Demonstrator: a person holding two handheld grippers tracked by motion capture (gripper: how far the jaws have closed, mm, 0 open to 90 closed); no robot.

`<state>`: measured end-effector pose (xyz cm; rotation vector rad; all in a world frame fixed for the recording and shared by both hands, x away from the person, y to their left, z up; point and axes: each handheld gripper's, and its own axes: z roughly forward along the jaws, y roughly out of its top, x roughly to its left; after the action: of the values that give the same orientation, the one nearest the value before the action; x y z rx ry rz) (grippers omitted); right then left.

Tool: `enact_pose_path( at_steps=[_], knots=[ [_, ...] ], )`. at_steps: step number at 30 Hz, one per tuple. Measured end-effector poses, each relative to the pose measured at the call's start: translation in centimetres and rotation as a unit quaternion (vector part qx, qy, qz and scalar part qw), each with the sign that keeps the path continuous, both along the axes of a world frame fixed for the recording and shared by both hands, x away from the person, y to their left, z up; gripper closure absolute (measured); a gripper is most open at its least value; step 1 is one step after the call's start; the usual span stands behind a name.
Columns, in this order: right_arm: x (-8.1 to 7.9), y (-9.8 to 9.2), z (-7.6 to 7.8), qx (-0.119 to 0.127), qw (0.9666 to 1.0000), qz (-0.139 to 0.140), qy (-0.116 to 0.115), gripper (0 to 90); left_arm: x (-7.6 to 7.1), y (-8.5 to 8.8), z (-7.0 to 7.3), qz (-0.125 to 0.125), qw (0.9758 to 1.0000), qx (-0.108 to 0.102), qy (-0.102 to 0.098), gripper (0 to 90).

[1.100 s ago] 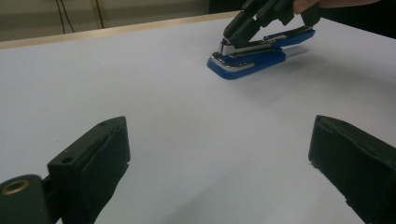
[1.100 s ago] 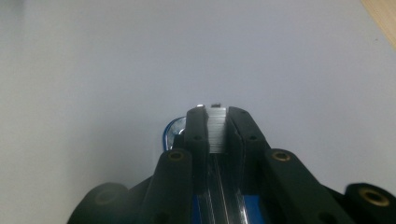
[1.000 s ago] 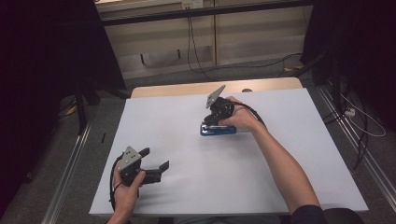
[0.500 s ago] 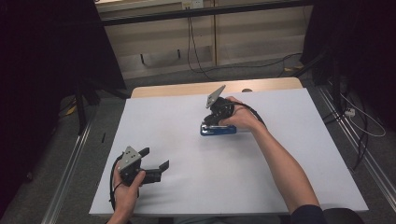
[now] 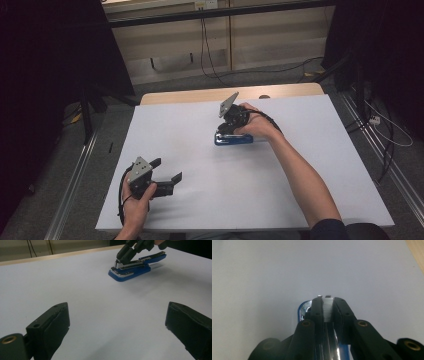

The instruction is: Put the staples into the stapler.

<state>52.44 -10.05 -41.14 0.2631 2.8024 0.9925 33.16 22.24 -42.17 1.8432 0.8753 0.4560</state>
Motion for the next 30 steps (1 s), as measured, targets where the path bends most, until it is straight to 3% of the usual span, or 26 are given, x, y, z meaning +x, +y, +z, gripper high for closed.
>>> enact_pose_path(
  at_steps=[10,13,18,30],
  knots=[
    [-0.03,-0.25,0.02,-0.001,1.0000,0.003,-0.001,79.2,0.04,-0.30,-0.13,-0.007,1.0000,0.004,0.002,5.8],
    [-0.03,-0.37,0.30,0.014,0.9999,0.004,0.000,79.2,0.01,-0.28,-0.10,-0.006,1.0000,0.003,0.002,5.8],
    [-0.06,-0.36,0.06,0.001,1.0000,0.006,0.003,79.2,0.01,-0.28,-0.09,-0.006,1.0000,0.005,0.000,5.8],
    [0.23,-0.27,-0.20,0.014,0.9998,0.005,0.012,79.0,-0.04,-0.30,-0.04,-0.007,1.0000,0.006,-0.001,5.8]
  ],
)
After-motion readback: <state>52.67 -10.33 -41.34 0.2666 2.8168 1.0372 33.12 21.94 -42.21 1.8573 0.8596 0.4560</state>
